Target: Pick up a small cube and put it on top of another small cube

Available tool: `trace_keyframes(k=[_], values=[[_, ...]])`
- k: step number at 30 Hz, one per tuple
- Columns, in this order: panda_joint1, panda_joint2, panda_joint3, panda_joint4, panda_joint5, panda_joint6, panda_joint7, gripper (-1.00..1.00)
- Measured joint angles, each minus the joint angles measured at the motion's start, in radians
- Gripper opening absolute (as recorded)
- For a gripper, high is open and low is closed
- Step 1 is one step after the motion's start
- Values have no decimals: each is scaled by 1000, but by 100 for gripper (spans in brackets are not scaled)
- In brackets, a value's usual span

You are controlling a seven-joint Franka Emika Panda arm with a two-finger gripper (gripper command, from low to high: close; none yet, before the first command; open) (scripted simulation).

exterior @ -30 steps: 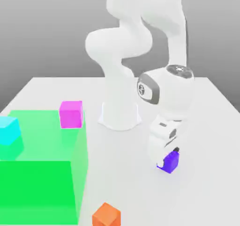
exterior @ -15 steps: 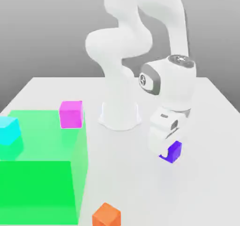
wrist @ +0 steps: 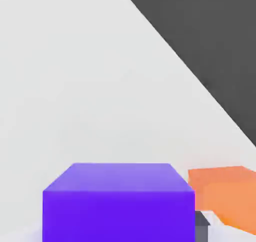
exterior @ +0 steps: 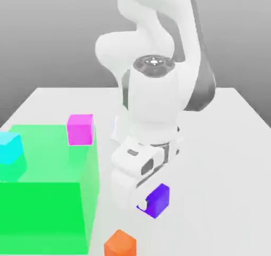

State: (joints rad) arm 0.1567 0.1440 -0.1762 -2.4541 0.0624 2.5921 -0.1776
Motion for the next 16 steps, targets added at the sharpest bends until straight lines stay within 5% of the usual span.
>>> trace_keyframes(k=[5, 6, 16], values=[[-47, 157, 18, 48, 50, 107, -80, -100], [-51, 176, 22, 50, 56, 124, -86, 100], [-41, 84, 5, 46, 18, 40, -59, 100]])
